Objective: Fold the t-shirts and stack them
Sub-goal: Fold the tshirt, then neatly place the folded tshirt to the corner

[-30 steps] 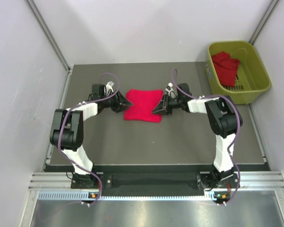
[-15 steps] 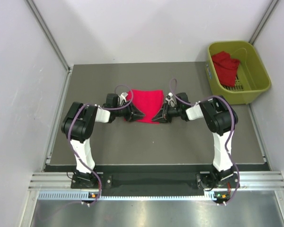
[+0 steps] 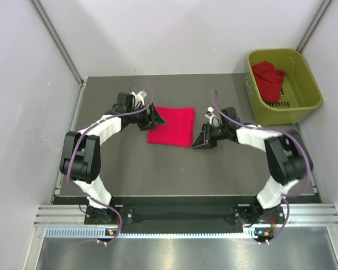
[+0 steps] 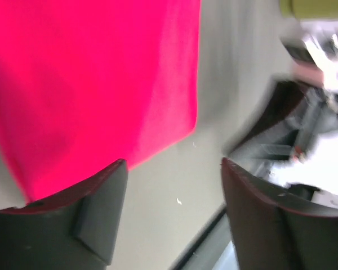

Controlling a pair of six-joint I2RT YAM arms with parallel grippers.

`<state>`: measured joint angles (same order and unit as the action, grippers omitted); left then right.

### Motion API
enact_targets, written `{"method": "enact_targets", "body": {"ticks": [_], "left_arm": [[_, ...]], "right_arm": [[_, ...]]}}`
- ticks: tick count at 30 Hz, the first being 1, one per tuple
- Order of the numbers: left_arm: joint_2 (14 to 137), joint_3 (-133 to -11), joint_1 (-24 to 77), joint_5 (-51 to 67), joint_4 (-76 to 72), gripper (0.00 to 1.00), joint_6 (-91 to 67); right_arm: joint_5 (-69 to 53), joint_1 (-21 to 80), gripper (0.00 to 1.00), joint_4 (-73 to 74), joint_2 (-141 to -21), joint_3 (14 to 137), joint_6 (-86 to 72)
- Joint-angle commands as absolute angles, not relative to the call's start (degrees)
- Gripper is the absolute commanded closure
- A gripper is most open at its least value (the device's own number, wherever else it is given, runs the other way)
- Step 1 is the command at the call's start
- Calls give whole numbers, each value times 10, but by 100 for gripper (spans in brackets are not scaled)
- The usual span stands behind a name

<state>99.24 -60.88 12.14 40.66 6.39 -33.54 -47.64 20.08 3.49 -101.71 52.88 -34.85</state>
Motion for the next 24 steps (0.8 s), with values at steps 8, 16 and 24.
{"method": "enact_targets", "body": {"ticks": [8, 16, 24], "left_arm": [[1147, -870, 90, 231, 237, 14, -90], [1264, -974, 54, 309, 201, 19, -105], [1287, -958, 74, 355, 179, 24, -127]], "right_arm": [[-465, 199, 75, 226, -783, 466, -251], [-443, 181, 76, 294, -700, 434, -225], [-467, 169, 77, 262, -704, 403, -246]]}}
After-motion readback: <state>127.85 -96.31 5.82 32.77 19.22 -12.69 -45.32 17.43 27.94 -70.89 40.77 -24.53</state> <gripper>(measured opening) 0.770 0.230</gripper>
